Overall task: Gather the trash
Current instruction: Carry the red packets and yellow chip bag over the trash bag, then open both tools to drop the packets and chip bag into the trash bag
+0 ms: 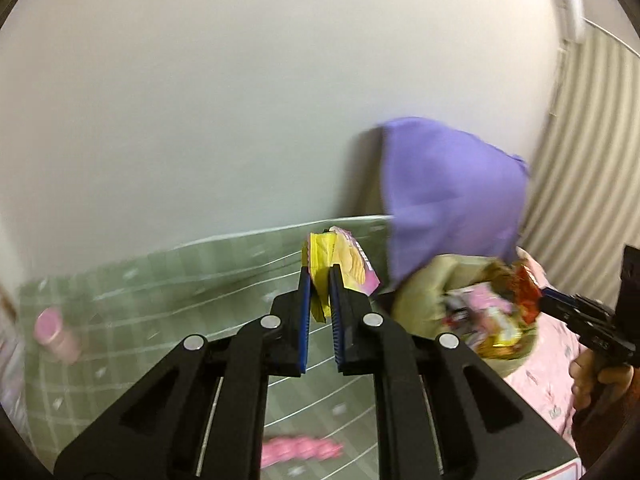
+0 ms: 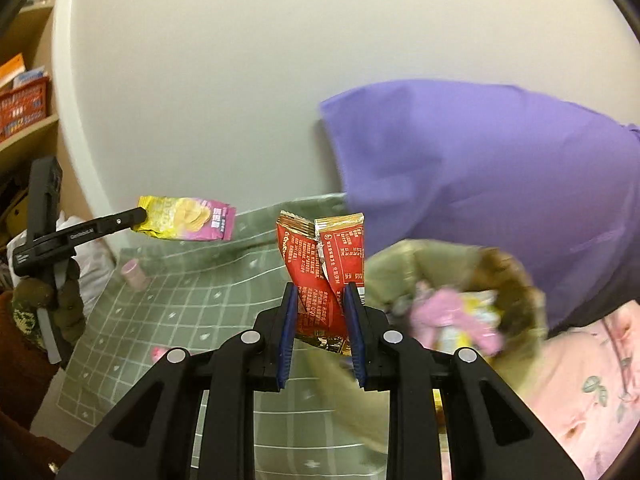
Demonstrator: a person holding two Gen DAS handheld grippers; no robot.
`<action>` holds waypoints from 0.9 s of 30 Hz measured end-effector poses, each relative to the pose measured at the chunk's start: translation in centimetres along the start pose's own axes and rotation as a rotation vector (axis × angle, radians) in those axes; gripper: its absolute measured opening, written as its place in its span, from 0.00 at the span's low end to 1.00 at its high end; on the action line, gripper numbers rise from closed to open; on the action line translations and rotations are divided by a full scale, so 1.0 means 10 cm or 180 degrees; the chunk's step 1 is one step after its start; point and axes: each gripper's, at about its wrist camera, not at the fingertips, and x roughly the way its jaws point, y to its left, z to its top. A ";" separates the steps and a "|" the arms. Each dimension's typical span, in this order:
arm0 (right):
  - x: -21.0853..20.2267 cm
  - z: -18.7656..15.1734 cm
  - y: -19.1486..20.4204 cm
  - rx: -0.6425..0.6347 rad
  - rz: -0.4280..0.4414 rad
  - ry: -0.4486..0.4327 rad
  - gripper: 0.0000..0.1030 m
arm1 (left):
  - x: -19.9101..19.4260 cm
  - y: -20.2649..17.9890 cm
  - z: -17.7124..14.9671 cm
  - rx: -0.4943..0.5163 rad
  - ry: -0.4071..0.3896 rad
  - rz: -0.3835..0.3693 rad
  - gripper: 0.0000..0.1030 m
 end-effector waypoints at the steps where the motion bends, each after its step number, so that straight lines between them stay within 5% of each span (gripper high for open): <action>1: -0.07 0.01 -0.07 0.0001 -0.0066 -0.0032 0.22 | 0.06 -0.14 0.04 0.0064 0.0006 -0.0081 0.09; 14: -0.28 -0.06 -0.67 0.0272 -0.0486 -0.0045 0.22 | 0.95 -1.27 -0.01 0.0555 0.0653 -0.1005 0.09; 22: 0.37 -0.15 -0.78 0.0152 -0.0397 0.0524 0.22 | 1.69 -1.70 -0.41 0.0888 0.1229 -0.1199 0.09; 27: 0.82 -0.27 -0.91 0.0151 -0.0456 0.0835 0.22 | 1.86 -1.75 -0.57 0.1044 0.1344 -0.1183 0.09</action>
